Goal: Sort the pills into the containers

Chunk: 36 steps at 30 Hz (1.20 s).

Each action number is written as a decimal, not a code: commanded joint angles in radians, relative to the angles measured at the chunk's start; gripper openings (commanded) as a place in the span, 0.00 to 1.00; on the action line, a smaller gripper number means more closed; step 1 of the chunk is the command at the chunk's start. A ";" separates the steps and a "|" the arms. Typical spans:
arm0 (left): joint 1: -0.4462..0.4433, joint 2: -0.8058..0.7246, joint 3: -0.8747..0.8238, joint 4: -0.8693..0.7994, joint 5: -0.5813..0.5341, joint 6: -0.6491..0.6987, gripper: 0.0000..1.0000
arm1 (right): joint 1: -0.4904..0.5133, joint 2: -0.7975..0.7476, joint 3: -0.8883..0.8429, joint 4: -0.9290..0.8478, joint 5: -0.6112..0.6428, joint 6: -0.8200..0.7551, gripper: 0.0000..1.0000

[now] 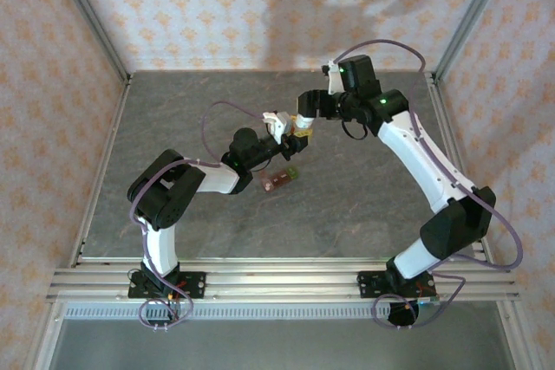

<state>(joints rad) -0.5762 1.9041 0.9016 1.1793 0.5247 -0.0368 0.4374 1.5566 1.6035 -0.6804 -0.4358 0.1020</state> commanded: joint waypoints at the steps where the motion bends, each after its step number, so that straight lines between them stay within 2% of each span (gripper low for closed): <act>1: -0.005 -0.046 0.012 0.051 0.023 -0.001 0.00 | 0.001 0.023 0.016 -0.021 -0.046 -0.059 0.74; 8: -0.004 -0.051 0.009 0.051 0.023 -0.002 0.00 | 0.000 0.056 0.016 -0.023 -0.047 -0.055 0.68; 11: -0.004 -0.051 0.011 0.050 0.023 -0.002 0.00 | -0.001 0.062 0.013 -0.018 -0.042 -0.050 0.61; 16: -0.004 -0.050 0.009 0.052 0.023 0.000 0.00 | -0.001 0.074 0.015 -0.018 -0.040 -0.037 0.43; 21: -0.004 -0.043 0.011 0.054 0.025 -0.002 0.00 | -0.002 0.077 -0.017 0.005 -0.024 0.067 0.36; 23: -0.004 -0.039 0.013 0.055 0.023 -0.002 0.00 | 0.010 0.066 -0.046 0.026 0.034 0.165 0.36; 28: -0.004 -0.025 0.021 0.056 0.023 -0.002 0.00 | 0.097 0.033 -0.095 0.010 0.286 0.440 0.37; 33: -0.004 -0.016 0.023 0.059 0.022 -0.009 0.00 | 0.141 0.033 -0.068 0.026 0.330 0.505 0.39; 36: -0.004 -0.014 0.023 0.060 0.021 -0.012 0.00 | 0.138 0.046 -0.019 -0.004 0.344 0.482 0.46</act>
<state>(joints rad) -0.5762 1.8988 0.9005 1.1213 0.5316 -0.0372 0.5621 1.5974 1.5372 -0.6357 -0.1383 0.5339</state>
